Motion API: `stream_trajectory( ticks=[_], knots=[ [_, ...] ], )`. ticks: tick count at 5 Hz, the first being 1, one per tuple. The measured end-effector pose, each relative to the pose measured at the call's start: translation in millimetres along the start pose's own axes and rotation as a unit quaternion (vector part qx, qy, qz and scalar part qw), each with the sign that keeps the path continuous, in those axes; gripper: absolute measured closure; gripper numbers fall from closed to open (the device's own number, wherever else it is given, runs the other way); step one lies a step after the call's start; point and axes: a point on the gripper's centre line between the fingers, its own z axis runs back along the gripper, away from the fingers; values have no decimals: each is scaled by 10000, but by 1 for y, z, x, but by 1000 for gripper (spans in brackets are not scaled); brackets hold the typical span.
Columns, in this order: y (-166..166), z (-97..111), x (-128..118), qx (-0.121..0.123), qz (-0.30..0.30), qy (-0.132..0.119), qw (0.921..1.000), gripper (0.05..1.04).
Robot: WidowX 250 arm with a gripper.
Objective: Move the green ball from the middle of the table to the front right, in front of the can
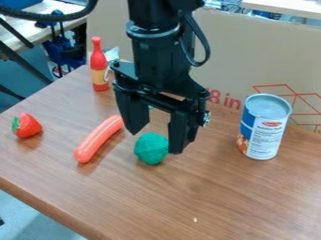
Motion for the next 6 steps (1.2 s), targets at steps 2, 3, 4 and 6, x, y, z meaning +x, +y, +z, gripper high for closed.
stream_trajectory(
  ticks=[2,3,4,6],
  knots=[
    [18,-14,19,-96,-40,33,9999,81],
    [37,-19,43,-118,-70,-55,9999,81],
    [51,-26,58,67,-229,-233,9994,81],
    [64,-63,79,-370,-290,-426,9980,81]
  ],
)
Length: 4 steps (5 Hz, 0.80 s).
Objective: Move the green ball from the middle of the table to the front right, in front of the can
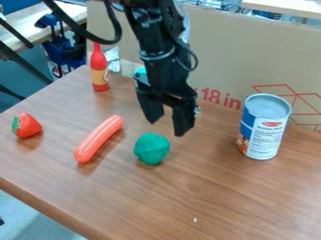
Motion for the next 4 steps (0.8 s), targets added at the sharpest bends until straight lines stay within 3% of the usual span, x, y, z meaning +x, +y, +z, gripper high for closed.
stream_trajectory(
  ticks=[1,2,4],
  knots=[
    [2,-5,14,-212,249,-151,9994,81],
    [4,-12,20,-336,365,-148,9987,81],
    [3,-25,34,8,302,93,9995,81]
  ],
)
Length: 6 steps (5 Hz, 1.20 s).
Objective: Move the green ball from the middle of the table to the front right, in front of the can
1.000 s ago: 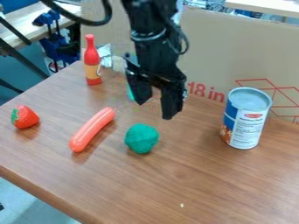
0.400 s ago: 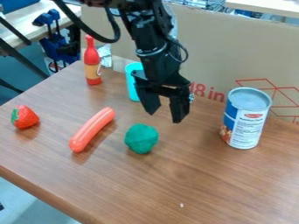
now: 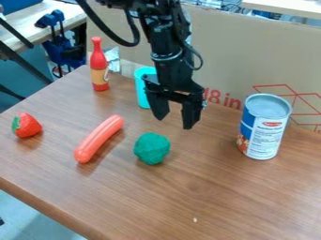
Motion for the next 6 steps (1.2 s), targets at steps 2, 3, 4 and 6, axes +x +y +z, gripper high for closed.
stream_trajectory(
  ticks=[2,3,4,6],
  knots=[
    [10,-8,-5,456,46,186,9988,81],
    [11,-25,-9,402,43,403,9984,81],
    [12,-32,-8,359,181,467,9981,81],
    [26,-34,-11,451,691,554,9951,81]
  ],
)
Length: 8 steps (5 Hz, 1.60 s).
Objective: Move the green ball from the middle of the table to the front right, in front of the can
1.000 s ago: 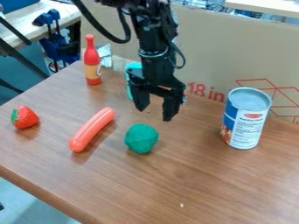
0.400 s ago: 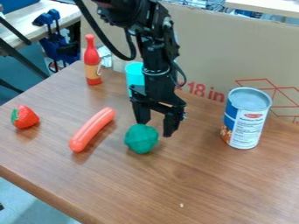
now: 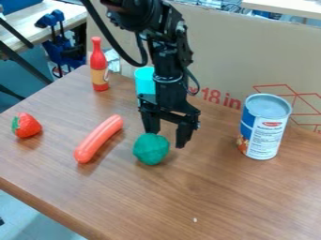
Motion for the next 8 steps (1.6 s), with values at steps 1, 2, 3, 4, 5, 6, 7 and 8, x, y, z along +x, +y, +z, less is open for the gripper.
stream_trajectory(
  ticks=[1,2,3,4,5,6,7,8],
  knots=[
    [7,0,-2,68,150,53,9998,81],
    [10,2,-3,67,126,128,9998,81],
    [18,7,-1,75,157,156,9997,81],
    [26,8,-3,33,341,270,9990,81],
    [36,8,-5,39,609,309,9977,81],
    [43,4,-9,-80,839,306,9960,81],
    [41,-13,-16,-475,1172,382,9912,81],
    [35,-21,-20,-573,1297,406,9891,81]
  ],
)
